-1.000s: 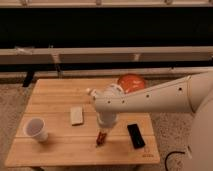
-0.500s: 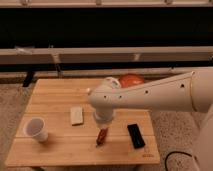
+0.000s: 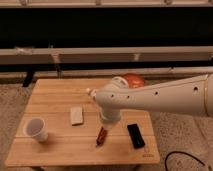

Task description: Place the pepper in the ceramic bowl

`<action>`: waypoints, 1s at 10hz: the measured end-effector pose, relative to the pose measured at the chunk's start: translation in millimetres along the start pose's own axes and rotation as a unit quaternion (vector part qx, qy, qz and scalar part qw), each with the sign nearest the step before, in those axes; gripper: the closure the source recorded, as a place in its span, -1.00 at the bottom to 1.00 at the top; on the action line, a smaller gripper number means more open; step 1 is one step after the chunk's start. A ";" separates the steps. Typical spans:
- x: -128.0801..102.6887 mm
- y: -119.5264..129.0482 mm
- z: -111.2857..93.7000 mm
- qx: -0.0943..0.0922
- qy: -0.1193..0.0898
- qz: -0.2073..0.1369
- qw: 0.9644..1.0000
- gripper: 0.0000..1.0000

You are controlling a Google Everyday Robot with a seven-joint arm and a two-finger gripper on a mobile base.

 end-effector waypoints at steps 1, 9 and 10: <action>-4.5 3.3 14.9 -0.002 0.007 0.000 1.000 0.02; -37.7 25.4 77.4 -0.006 0.058 -0.023 0.998 -0.60; -37.5 24.6 78.8 -0.003 0.062 -0.024 0.998 -0.60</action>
